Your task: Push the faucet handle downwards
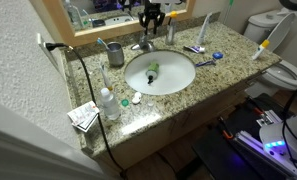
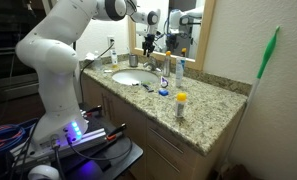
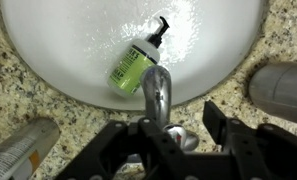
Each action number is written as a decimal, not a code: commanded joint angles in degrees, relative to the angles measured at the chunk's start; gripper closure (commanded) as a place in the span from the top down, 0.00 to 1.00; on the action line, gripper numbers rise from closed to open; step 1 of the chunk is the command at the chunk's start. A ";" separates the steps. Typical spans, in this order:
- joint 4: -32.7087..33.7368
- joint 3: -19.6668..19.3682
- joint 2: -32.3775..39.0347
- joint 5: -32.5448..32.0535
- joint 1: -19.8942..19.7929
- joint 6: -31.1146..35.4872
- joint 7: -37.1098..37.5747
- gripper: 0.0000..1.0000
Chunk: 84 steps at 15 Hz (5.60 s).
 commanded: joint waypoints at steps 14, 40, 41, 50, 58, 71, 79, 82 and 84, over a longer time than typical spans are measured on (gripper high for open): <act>0.23 0.15 0.23 -0.13 0.02 3.09 0.19 1.00; -0.15 -1.25 0.08 -3.74 0.89 5.70 2.23 1.00; -0.15 -1.25 0.08 -3.74 0.89 5.71 2.23 1.00; -2.45 -1.15 0.75 -4.39 0.74 8.20 0.03 1.00; -0.93 -1.94 1.61 -4.41 1.38 7.28 3.55 0.67; 0.22 -3.77 1.88 -6.22 3.56 0.29 11.65 0.07; 8.76 -3.42 8.86 -4.71 2.94 -9.21 12.37 0.07; 11.91 -3.73 10.52 -4.86 3.09 -11.51 13.60 0.07; 12.87 -3.40 11.26 -4.36 2.83 -12.21 14.09 0.55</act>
